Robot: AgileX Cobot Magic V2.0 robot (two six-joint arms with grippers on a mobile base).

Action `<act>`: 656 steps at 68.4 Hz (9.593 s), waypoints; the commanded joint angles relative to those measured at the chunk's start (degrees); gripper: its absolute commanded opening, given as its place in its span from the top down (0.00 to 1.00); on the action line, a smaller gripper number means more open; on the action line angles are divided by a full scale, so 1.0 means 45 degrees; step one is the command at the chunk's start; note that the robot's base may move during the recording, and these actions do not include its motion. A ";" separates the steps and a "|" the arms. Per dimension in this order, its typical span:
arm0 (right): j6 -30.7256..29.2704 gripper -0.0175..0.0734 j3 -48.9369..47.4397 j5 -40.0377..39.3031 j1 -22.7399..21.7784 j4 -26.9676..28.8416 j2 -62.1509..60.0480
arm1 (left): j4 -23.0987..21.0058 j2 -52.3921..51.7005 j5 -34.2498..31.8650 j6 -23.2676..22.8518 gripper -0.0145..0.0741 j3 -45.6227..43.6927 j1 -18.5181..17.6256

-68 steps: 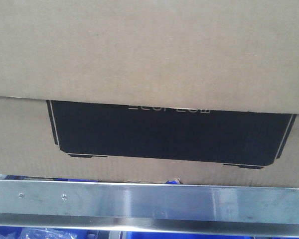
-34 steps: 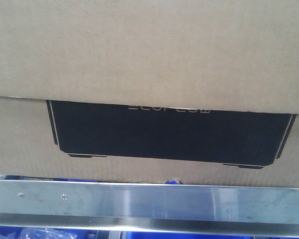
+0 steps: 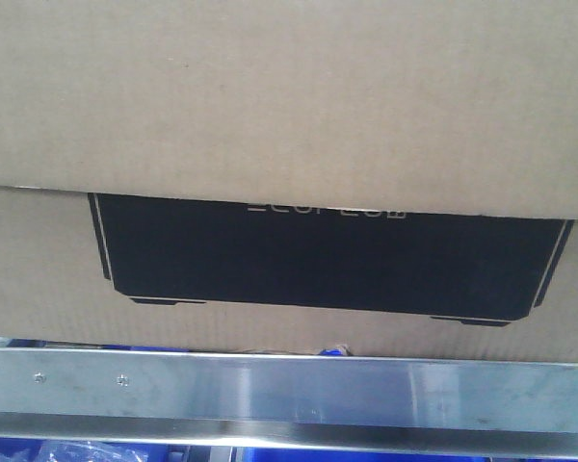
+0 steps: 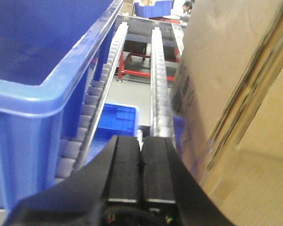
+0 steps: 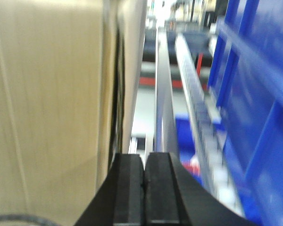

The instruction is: Grab box from left shelf to table start

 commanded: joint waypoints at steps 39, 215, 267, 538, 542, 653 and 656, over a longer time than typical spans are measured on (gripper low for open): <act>-0.0046 0.74 -0.3134 -0.0985 -0.0080 0.0033 -0.0120 | 0.1229 0.5253 0.5506 -0.0092 0.43 -0.9544 0.0009; -0.0096 0.25 -1.5855 1.0794 -0.0080 0.1034 1.1986 | 0.2638 1.8659 1.5128 -0.1524 0.43 -2.0561 -0.2650; -0.0391 0.74 -1.6251 1.0595 -0.0080 0.0134 1.5854 | 0.2638 1.8636 1.4711 -0.1548 0.95 -2.0561 -0.2650; -0.0378 0.74 -1.3686 1.0634 -0.0056 0.3826 0.3378 | 0.4000 0.4426 1.1531 -0.4056 0.94 -1.4504 -0.5408; -0.0378 0.74 -1.3686 1.0634 -0.0056 0.3826 0.3378 | 0.4000 0.4426 1.1531 -0.4056 0.94 -1.4504 -0.5408; -0.0378 0.74 -1.3686 1.0647 -0.0056 0.3826 0.3378 | 0.3974 0.4426 1.1531 -0.4056 0.94 -1.4504 -0.5408; -0.0378 0.74 -1.3686 1.0647 -0.0056 0.3826 0.3378 | 0.3974 0.4403 1.1531 -0.4056 0.94 -1.4504 -0.5408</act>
